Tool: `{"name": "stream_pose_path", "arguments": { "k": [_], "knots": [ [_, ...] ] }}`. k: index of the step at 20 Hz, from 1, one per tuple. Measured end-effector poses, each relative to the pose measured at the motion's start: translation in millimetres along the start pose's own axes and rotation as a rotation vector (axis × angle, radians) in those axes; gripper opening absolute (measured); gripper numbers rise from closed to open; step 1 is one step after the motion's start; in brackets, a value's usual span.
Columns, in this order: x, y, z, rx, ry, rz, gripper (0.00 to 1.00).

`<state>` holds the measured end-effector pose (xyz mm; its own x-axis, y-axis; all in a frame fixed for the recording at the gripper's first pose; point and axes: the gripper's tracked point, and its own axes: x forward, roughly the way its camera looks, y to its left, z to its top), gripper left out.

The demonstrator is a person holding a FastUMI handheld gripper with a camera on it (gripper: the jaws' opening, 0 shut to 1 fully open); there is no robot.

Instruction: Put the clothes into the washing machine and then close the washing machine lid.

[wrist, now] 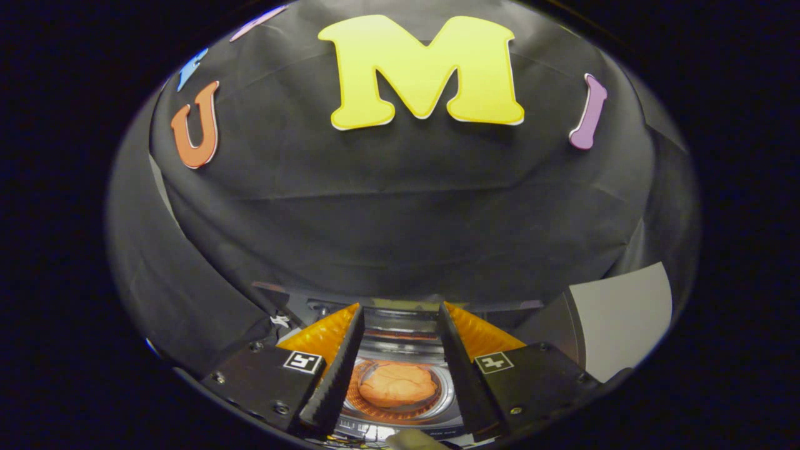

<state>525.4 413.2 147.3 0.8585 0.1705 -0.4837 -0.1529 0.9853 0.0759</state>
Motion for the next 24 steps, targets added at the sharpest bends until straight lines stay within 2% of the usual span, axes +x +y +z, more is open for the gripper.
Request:
{"name": "stream_pose_path", "arguments": {
  "k": [4,13,16,24],
  "knots": [
    [17,9,10,0.003,0.002,0.012,0.75],
    [62,9,12,0.025,0.032,-0.042,0.76],
    [67,8,2,0.032,0.056,-0.065,0.75],
    [64,8,-2,0.023,-0.020,-0.074,0.76]
  ]
}}
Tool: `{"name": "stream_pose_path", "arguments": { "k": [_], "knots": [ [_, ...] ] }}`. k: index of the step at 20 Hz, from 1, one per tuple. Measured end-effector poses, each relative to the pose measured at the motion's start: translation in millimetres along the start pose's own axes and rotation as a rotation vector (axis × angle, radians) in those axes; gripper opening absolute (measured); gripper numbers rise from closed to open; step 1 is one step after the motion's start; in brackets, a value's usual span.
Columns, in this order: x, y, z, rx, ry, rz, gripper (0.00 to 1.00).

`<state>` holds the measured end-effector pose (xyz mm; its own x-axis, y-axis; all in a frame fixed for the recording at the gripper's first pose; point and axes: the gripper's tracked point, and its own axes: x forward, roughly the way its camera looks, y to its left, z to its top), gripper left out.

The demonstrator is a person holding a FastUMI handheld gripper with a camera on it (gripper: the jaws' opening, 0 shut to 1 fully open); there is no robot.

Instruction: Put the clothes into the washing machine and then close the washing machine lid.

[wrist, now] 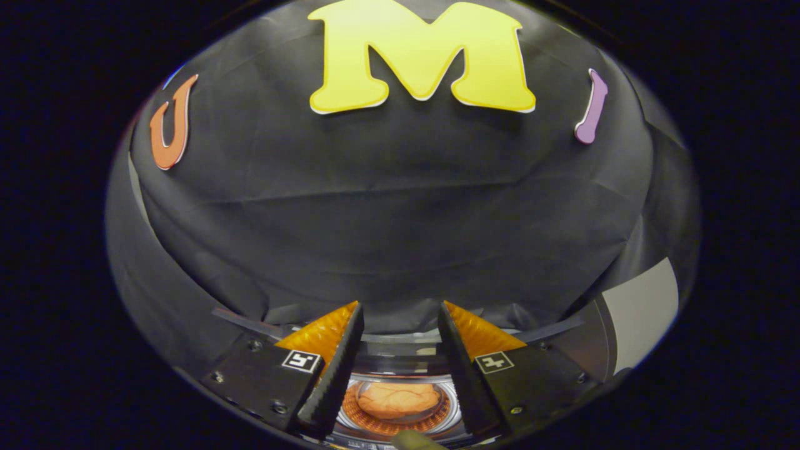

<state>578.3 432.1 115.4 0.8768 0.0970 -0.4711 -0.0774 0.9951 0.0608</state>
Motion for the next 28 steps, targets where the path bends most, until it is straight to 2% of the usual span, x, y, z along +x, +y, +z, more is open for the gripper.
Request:
{"name": "stream_pose_path", "arguments": {
  "k": [17,28],
  "knots": [
    [-29,1,-26,-0.027,-0.106,0.024,0.76],
    [-59,2,-64,-0.024,-0.099,0.066,0.76]
  ]
}}
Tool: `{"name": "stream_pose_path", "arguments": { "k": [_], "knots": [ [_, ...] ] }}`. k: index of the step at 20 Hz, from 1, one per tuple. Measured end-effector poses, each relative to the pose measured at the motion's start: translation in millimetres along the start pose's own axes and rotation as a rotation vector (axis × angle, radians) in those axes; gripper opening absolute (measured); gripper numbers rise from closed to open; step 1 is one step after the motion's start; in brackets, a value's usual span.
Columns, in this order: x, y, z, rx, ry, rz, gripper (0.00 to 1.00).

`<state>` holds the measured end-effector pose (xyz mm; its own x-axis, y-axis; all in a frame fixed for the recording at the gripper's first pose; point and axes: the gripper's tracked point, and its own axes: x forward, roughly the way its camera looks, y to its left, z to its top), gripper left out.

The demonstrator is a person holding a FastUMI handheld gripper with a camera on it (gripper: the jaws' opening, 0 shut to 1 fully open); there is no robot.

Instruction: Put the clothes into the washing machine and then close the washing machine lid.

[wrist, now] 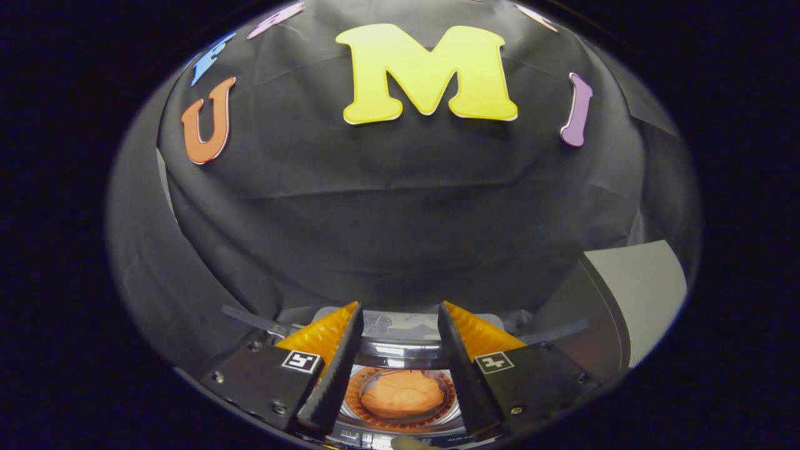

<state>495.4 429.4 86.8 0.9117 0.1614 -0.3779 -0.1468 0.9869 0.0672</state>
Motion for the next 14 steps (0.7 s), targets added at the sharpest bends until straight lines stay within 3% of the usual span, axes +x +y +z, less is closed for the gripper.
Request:
{"name": "stream_pose_path", "arguments": {
  "k": [14],
  "knots": [
    [-25,5,-53,-0.069,0.055,0.024,0.76]
  ]
}}
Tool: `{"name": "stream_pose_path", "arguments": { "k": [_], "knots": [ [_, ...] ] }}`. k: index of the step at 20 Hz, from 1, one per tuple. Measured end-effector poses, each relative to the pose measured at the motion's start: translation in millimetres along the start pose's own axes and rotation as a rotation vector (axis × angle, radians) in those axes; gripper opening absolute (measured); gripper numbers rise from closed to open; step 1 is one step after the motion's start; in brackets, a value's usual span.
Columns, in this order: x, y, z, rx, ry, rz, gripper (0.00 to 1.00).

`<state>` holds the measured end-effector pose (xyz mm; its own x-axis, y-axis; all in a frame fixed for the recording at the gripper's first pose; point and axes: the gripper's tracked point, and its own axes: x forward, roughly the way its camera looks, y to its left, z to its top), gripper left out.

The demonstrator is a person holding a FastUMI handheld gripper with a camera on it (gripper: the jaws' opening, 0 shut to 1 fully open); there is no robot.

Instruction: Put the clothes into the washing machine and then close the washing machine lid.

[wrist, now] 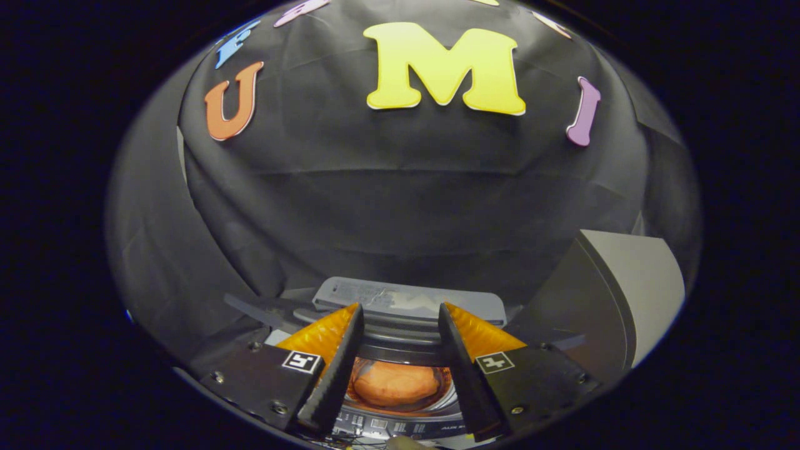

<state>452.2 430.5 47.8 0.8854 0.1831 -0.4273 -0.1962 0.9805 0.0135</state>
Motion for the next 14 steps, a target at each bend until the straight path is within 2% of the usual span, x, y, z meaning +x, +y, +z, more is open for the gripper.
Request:
{"name": "stream_pose_path", "arguments": {
  "k": [5,14],
  "knots": [
    [2,0,-25,-0.014,0.064,0.002,0.79],
    [0,-2,-32,0.015,0.101,-0.002,0.79]
  ]
}}
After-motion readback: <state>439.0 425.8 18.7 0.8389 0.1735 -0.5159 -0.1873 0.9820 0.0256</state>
